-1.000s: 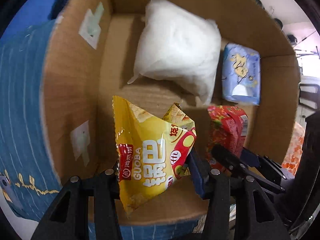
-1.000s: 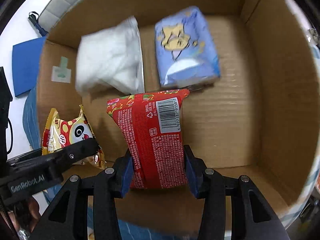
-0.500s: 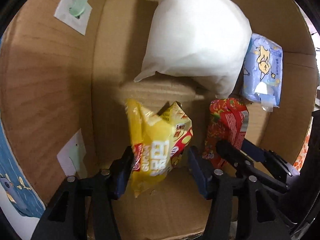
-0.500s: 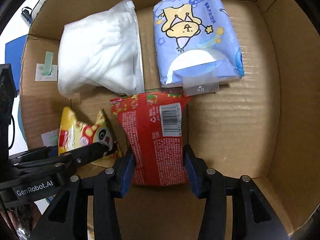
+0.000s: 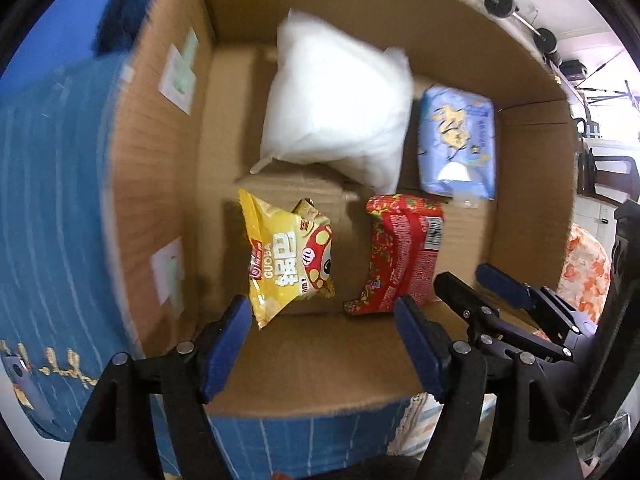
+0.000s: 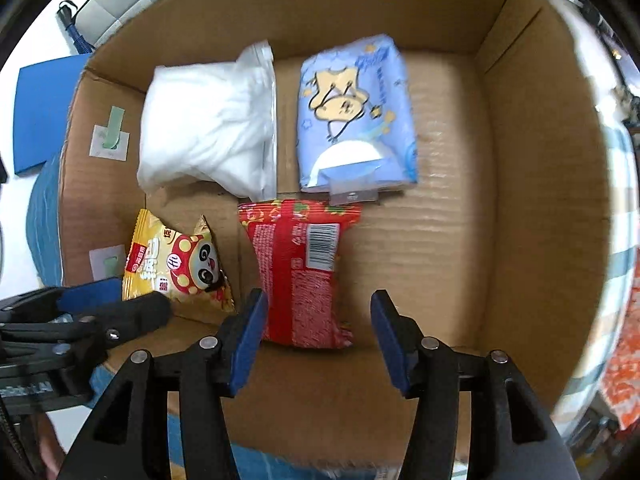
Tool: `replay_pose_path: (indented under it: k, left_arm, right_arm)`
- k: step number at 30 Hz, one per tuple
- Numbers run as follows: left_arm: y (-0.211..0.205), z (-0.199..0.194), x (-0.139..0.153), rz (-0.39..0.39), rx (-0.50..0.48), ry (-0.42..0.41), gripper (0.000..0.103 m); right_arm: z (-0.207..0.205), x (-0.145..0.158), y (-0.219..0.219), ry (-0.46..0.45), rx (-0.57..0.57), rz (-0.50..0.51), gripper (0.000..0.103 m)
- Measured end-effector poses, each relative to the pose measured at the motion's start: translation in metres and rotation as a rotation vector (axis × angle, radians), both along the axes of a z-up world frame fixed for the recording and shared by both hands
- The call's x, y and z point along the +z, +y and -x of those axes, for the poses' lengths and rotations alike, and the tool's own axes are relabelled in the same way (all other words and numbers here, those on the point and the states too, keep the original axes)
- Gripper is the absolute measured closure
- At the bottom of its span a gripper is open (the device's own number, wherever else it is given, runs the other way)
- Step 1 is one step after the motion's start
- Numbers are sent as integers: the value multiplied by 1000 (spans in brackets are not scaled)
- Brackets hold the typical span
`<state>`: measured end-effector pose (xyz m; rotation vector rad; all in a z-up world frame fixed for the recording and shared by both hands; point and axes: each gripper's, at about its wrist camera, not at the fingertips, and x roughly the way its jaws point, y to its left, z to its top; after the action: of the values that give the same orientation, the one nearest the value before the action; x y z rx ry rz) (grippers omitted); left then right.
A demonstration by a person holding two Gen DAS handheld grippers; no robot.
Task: Organize soft objects
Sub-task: 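Lift both tools out and move toward the remaining packs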
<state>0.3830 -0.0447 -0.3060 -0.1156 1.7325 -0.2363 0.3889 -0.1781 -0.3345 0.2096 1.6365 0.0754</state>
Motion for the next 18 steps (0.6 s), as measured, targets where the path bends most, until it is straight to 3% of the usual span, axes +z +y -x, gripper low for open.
replay_pose_path:
  k: [2, 4, 6, 14, 18]
  left_arm:
    - [0, 8, 18, -34, -9, -65, 28]
    - [-3, 25, 40, -92, -9, -170, 11]
    - [6, 27, 57, -104, -1, -235, 5]
    - [30, 37, 96, -115, 34, -382, 3]
    - [30, 51, 111, -134, 35, -443, 3]
  right_arm:
    - [10, 11, -4, -15, 6, 23, 41]
    - [22, 25, -10, -30, 8, 29, 40]
    - [34, 36, -11, -45, 11, 42, 38]
    - [56, 83, -23, -169, 16, 98, 15]
    - [72, 104, -27, -235, 17, 131, 13]
